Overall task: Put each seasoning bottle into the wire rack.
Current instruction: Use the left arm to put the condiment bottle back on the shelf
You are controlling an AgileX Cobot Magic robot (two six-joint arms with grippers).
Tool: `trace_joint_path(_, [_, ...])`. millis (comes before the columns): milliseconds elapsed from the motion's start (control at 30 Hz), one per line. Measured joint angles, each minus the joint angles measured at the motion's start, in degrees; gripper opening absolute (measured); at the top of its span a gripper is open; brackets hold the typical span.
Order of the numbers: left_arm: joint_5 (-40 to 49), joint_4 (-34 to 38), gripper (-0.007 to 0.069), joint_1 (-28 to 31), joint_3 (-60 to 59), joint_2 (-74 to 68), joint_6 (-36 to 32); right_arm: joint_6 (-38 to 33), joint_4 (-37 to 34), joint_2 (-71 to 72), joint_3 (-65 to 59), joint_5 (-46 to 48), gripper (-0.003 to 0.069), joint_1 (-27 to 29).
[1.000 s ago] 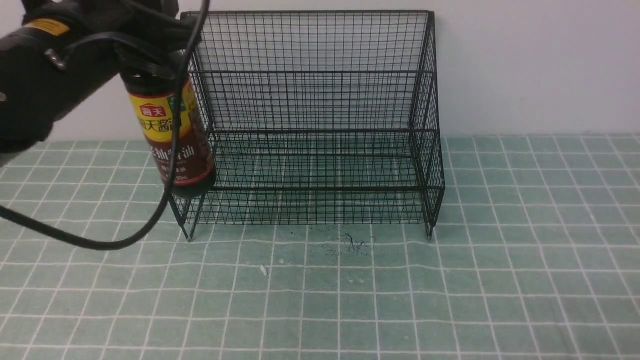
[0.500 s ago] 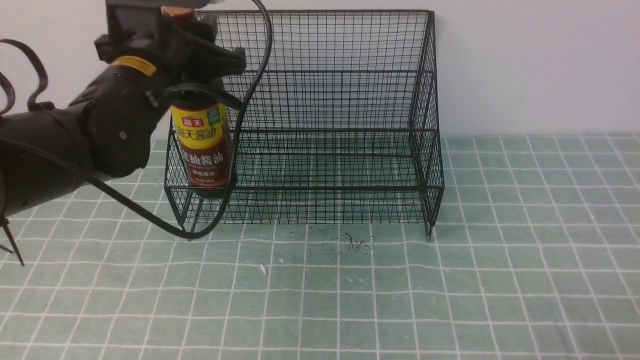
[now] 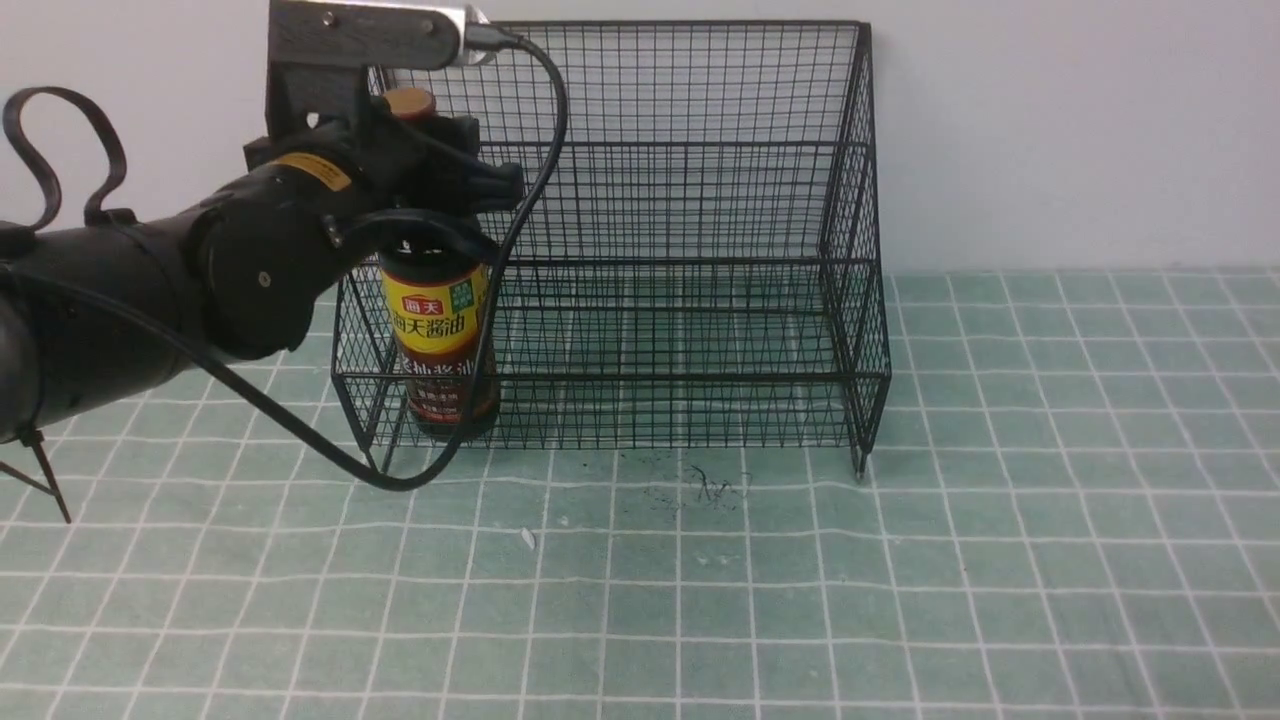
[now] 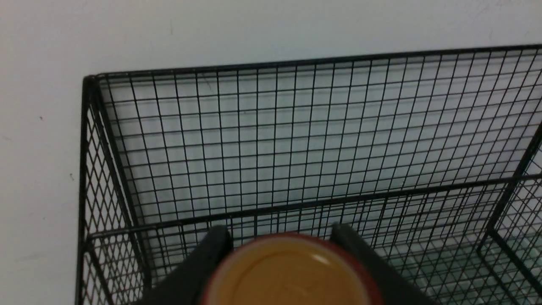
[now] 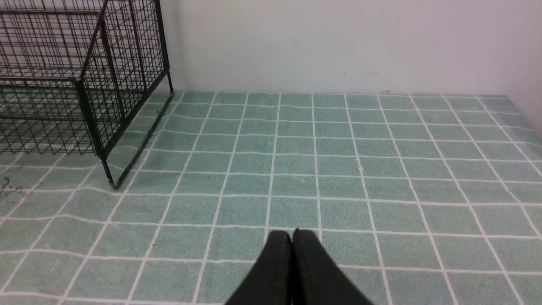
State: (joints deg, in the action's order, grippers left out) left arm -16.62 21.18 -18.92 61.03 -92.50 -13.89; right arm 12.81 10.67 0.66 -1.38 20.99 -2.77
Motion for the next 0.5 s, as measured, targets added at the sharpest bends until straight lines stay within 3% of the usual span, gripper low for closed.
trace_joint_path(200, [4.35, 0.00, 0.0447, 0.00, 0.50, 1.01, 0.21, 0.00, -0.05, 0.00, 0.00, 0.00, -0.0015, 0.00])
trace_joint_path(500, [11.92, 0.00, 0.0454, 0.00, 0.50, 9.79, -5.61, 0.00, -0.05, 0.00, 0.00, 0.00, -0.0015, 0.00])
